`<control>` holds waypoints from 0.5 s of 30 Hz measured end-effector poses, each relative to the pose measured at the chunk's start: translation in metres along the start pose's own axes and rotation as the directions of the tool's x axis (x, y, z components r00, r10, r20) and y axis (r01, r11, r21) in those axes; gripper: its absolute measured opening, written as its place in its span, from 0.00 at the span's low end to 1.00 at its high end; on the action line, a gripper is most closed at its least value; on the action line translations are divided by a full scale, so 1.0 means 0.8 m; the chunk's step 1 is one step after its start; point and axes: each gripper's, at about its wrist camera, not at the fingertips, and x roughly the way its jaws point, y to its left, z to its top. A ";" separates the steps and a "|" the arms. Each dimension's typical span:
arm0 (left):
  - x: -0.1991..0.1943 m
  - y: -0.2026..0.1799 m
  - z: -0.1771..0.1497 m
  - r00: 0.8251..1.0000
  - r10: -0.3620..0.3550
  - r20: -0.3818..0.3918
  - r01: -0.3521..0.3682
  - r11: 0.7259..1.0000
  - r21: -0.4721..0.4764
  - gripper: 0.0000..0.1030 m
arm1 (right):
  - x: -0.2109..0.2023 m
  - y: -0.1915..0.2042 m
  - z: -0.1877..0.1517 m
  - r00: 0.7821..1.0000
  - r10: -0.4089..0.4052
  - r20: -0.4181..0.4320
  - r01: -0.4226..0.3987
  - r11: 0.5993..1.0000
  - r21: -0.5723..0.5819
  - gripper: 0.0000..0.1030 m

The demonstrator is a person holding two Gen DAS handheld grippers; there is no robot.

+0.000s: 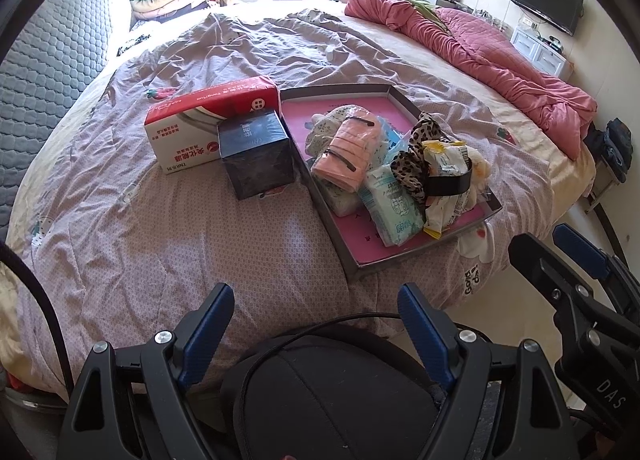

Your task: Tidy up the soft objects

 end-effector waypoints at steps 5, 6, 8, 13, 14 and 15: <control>0.002 0.001 0.000 1.000 0.014 -0.004 -0.014 1.000 0.002 0.81 | 0.000 0.000 0.000 1.000 0.001 0.000 -0.001 1.000 0.001 0.77; 0.002 0.001 0.000 1.000 0.016 -0.004 -0.016 1.000 0.002 0.81 | 0.000 0.000 0.000 1.000 0.001 0.000 -0.001 1.000 0.000 0.77; 0.004 0.002 0.000 1.000 0.019 -0.008 -0.019 1.000 0.000 0.81 | 0.000 0.000 0.000 1.000 0.001 -0.001 -0.001 1.000 0.000 0.77; 0.006 0.008 0.000 1.000 0.023 0.000 -0.023 1.000 -0.001 0.81 | 0.001 0.000 0.001 1.000 0.007 -0.002 -0.007 1.000 -0.004 0.77; 0.007 0.012 0.001 1.000 0.019 0.005 -0.019 1.000 -0.010 0.81 | 0.002 -0.001 0.002 1.000 0.009 -0.003 -0.009 1.000 -0.007 0.77; 0.007 0.017 0.002 1.000 0.020 0.012 -0.020 1.000 -0.018 0.81 | 0.003 -0.002 0.003 1.000 0.006 0.000 -0.006 1.000 -0.010 0.77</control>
